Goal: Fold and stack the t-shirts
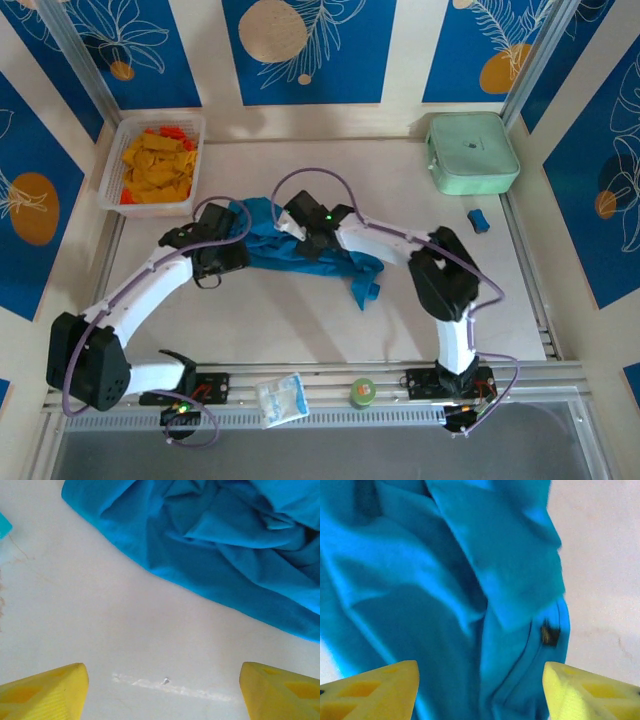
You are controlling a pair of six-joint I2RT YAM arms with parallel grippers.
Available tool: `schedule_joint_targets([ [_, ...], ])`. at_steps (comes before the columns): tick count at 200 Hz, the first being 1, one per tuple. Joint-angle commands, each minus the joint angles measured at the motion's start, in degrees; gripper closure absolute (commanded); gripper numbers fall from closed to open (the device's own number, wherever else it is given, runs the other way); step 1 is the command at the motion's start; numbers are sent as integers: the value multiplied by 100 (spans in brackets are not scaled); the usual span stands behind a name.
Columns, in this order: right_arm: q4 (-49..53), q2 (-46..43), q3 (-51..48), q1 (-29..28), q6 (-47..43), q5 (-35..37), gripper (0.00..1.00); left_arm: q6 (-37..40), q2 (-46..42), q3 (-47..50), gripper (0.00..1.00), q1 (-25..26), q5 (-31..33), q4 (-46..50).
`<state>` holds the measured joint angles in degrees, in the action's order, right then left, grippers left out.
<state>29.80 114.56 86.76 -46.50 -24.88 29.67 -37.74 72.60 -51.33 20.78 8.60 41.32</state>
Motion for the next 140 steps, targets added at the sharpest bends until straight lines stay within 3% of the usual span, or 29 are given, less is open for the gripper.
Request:
schedule_joint_targets([
  [1, -174, 322, 597, -3, -853, 202, 35, -158, 67, 244, 23, -303, -500, -788],
  [22, -155, 794, 931, -43, -1033, 291, 38, -151, 383, 343, 26, -475, -591, -1224],
  [76, 18, 1428, 1704, 58, -846, 271, 61, -1, 1525, -173, 32, -521, -668, -1882],
  [90, 64, 1429, 1811, 95, -793, 215, 75, 23, 1862, -348, 34, -520, -612, -1973],
  [97, 103, 1424, 1875, 111, -753, 210, 91, 30, 2033, -437, 35, -522, -576, -1986],
  [104, 137, 1405, 1928, 123, -707, 216, 100, 46, 2206, -520, 37, -522, -534, -1989],
  [140, 201, 978, 2017, 197, -444, 163, 100, 41, 2938, -754, 54, -522, -256, -1990],
])
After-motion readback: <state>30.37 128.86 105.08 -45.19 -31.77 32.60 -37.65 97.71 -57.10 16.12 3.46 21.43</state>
